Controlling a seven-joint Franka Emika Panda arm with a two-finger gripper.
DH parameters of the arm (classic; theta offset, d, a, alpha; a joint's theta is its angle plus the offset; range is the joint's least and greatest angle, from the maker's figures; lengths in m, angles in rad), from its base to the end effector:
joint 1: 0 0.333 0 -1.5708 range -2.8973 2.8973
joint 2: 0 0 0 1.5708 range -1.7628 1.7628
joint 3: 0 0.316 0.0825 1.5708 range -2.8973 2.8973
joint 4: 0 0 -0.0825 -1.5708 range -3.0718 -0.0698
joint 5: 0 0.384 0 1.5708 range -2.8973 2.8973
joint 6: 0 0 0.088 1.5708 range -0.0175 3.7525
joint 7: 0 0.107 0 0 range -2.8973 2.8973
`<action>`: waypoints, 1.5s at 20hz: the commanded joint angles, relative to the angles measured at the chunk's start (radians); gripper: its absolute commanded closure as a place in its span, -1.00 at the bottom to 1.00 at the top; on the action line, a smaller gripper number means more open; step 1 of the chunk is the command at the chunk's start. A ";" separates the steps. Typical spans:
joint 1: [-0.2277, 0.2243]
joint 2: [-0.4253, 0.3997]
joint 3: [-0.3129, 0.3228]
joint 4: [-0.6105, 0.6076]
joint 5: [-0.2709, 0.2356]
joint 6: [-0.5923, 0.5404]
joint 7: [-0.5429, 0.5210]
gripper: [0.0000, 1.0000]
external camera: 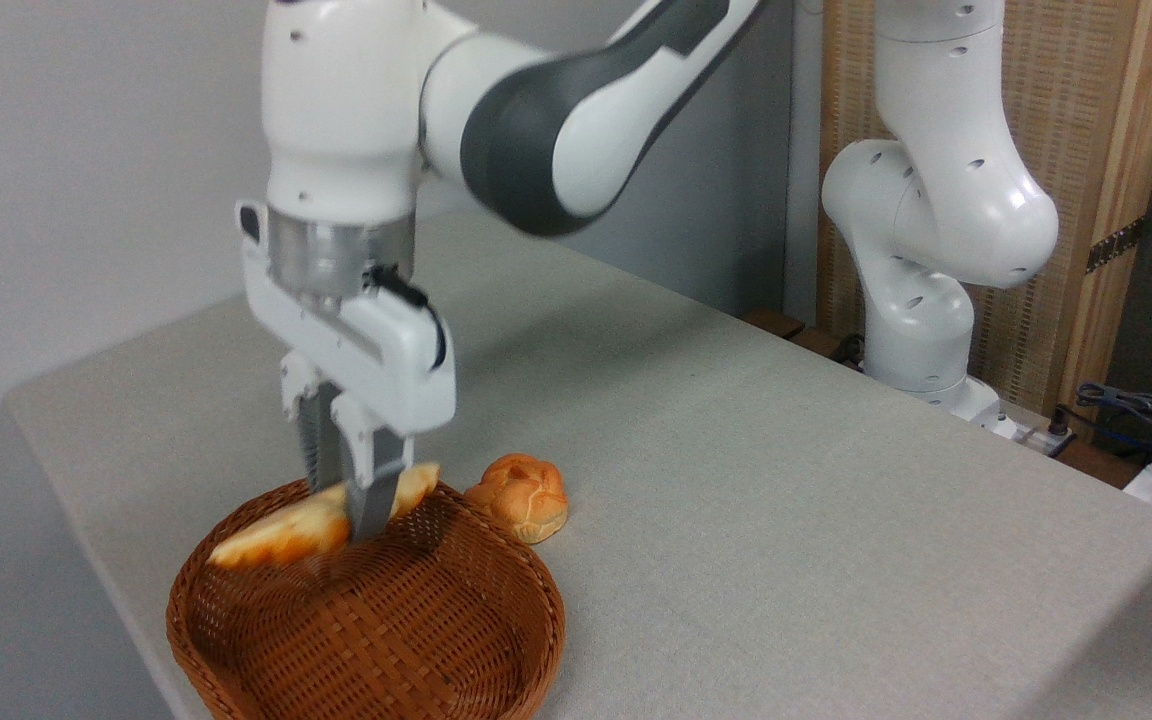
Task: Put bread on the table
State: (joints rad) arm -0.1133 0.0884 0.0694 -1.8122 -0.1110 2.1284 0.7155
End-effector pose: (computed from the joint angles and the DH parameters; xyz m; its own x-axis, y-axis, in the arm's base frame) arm 0.6092 -0.0329 0.5102 0.7303 -0.6420 0.2333 -0.6455 -0.7604 -0.0720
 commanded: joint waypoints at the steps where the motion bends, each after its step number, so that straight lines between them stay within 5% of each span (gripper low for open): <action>1: -0.003 -0.076 -0.002 -0.013 -0.018 -0.141 0.024 0.16; 5: -0.003 -0.159 0.001 -0.062 -0.018 -0.283 0.025 0.07; 15: 0.006 -0.253 0.030 -0.235 -0.003 -0.397 0.117 -0.11; 17: 0.006 -0.253 0.046 -0.243 -0.003 -0.400 0.125 -0.99; 30: 0.006 -0.248 0.050 -0.243 -0.004 -0.404 0.128 -1.00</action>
State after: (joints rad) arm -0.1059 -0.1421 0.1125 -2.0496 -0.1109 1.7424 0.8239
